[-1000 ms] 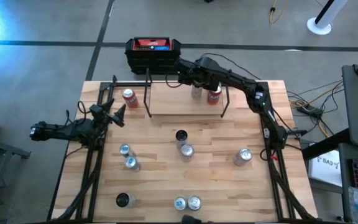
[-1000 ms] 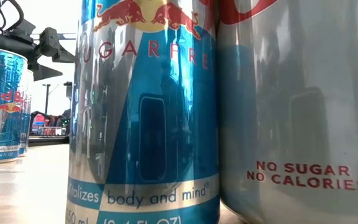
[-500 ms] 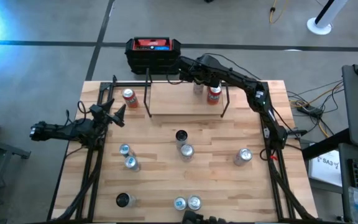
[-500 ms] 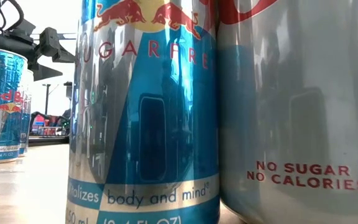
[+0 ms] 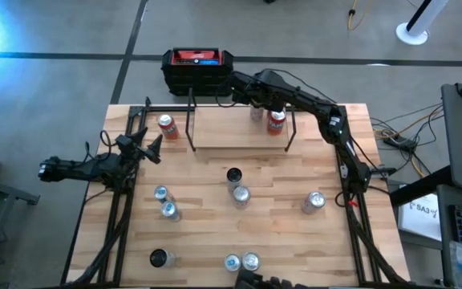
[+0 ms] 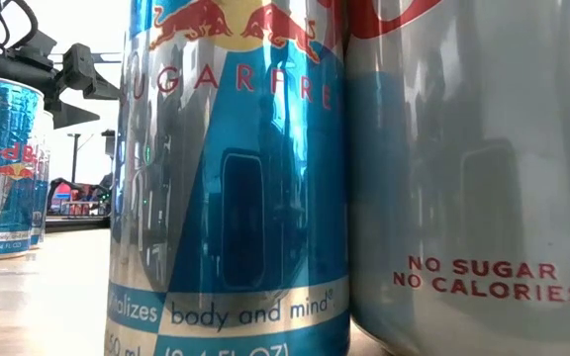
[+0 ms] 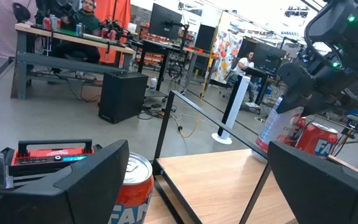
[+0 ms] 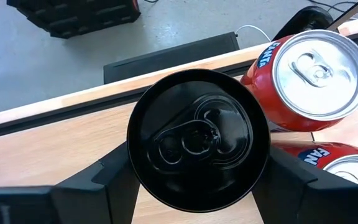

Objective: Place canned beverage on shelf
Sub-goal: Put the top white pink soda can on the shelf

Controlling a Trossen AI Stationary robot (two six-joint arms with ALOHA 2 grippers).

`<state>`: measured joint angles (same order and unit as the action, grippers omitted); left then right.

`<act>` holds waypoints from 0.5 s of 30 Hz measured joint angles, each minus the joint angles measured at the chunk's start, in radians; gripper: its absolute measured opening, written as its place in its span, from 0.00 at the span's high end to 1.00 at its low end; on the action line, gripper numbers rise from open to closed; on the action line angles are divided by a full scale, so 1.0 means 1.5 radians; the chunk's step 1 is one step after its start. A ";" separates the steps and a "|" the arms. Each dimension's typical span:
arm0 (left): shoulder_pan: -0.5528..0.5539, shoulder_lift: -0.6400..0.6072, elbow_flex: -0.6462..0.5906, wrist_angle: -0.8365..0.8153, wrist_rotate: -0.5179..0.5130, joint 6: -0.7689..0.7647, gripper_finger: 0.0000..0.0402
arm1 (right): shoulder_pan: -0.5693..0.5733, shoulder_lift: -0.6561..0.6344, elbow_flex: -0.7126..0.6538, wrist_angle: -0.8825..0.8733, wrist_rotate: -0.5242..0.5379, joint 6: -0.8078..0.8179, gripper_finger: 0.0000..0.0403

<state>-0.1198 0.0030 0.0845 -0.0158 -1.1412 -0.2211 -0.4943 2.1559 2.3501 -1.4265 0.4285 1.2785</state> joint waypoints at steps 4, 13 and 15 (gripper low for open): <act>0.000 0.000 0.000 0.000 0.000 0.000 0.08 | -0.001 0.005 0.000 0.000 -0.004 0.000 0.42; 0.000 0.000 0.000 0.000 0.000 0.000 0.08 | -0.003 0.005 0.000 0.002 -0.001 0.002 0.42; 0.000 0.000 0.000 0.000 0.000 0.000 0.08 | -0.002 0.006 0.000 0.004 0.008 0.002 0.41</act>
<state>-0.1196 0.0031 0.0846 -0.0158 -1.1412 -0.2214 -0.4980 2.1645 2.3505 -1.4209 0.4405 1.2812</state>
